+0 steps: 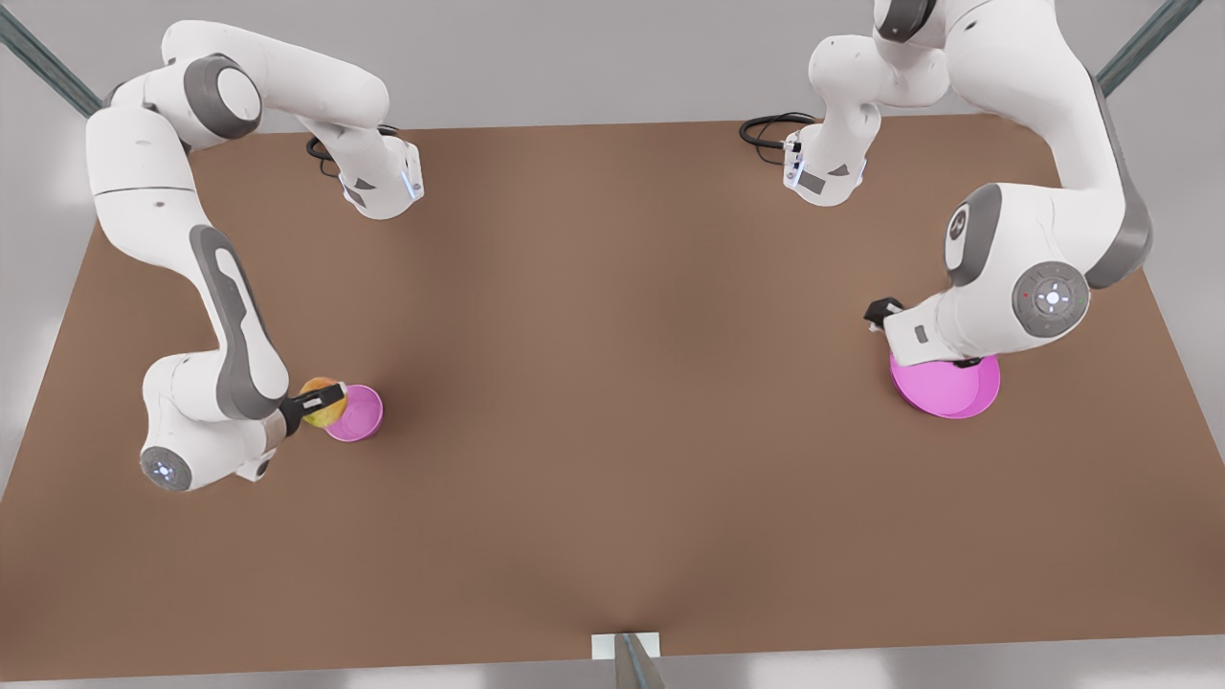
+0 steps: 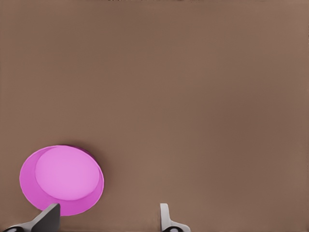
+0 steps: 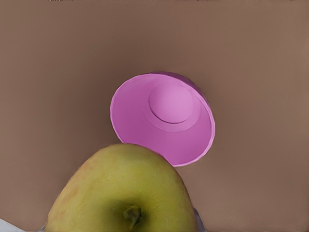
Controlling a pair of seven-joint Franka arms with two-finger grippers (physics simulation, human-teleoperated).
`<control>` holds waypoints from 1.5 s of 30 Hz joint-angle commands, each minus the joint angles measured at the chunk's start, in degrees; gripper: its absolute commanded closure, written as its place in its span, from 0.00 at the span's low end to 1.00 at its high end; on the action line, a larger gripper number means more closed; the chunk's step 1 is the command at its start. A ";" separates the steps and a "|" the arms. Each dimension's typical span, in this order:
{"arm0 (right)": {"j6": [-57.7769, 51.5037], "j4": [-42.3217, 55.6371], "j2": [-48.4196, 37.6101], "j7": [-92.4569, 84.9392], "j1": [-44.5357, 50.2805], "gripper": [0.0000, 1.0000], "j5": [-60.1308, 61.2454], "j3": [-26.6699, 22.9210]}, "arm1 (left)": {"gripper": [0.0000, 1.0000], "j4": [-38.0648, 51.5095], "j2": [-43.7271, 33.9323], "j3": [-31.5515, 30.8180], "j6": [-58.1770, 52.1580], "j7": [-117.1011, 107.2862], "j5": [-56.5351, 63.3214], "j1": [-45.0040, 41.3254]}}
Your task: Use the left arm to pick up the apple from the plate, transfer it to the gripper of the right arm, and then use the right arm to place it into the bowl
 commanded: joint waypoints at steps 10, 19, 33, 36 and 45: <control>28.61 -12.86 -4.64 -2.91 -0.24 0.18 -3.03 -0.32 | 0.00 0.56 1.13 -0.13 -2.11 -38.79 -4.16 0.61; 28.52 -19.63 -7.45 -1.85 -0.50 0.18 -2.76 -0.76 | 0.00 0.47 1.31 -0.13 -1.85 -38.44 -3.98 0.52; 28.35 -21.30 -7.10 -1.85 -0.86 0.00 -2.41 -0.76 | 0.00 0.47 1.40 -0.13 -1.85 -38.79 -3.81 0.43; 26.77 -17.88 -5.96 -2.12 -0.59 0.00 -2.59 -0.76 | 0.00 0.47 1.40 -0.13 -1.94 -38.88 -3.80 0.34; -6.33 13.31 -5.87 5.58 8.62 0.00 -15.41 -0.06 | 0.00 0.47 1.40 -0.13 -2.02 -38.71 -3.98 0.43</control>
